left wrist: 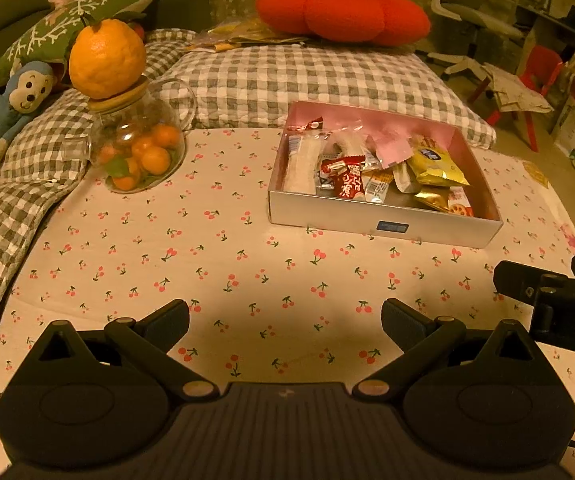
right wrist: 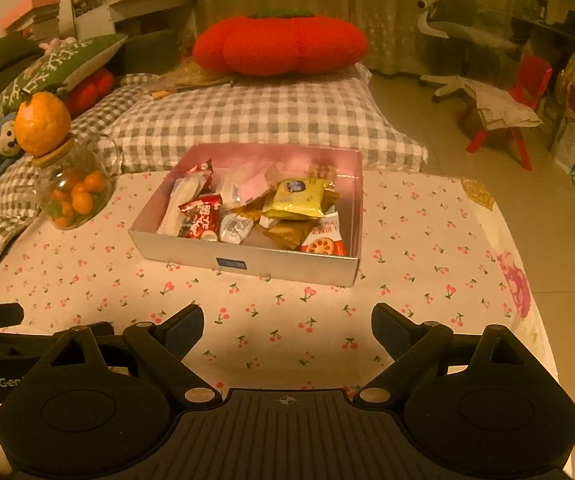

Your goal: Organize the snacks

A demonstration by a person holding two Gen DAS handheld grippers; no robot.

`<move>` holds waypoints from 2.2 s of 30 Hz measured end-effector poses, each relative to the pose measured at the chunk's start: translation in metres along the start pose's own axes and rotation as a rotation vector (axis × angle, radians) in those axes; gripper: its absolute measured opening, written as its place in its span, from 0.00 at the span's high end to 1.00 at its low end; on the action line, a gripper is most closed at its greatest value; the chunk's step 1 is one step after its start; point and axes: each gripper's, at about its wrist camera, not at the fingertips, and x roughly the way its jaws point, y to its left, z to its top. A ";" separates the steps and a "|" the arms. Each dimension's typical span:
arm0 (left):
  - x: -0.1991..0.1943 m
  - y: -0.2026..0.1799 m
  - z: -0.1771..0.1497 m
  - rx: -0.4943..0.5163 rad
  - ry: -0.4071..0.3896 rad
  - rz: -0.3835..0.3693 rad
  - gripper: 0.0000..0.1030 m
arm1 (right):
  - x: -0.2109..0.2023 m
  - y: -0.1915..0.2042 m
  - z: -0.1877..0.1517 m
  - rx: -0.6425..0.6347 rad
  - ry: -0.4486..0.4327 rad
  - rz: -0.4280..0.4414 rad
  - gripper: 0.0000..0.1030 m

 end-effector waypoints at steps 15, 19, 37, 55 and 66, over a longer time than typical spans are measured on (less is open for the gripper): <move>0.000 0.000 0.000 0.001 0.002 0.000 0.01 | 0.000 0.000 0.000 0.003 0.009 0.009 0.10; 0.000 0.000 0.000 0.001 0.002 0.000 0.01 | -0.001 0.000 0.001 0.004 0.008 0.010 0.10; -0.001 0.000 0.000 0.004 0.003 0.006 0.01 | 0.000 0.002 0.000 0.005 0.018 0.014 0.10; -0.001 -0.001 0.000 0.007 0.004 0.010 0.01 | -0.001 0.002 0.000 0.005 0.019 0.015 0.10; -0.001 -0.001 0.000 0.007 0.004 0.010 0.01 | 0.000 0.002 -0.001 0.006 0.023 0.017 0.09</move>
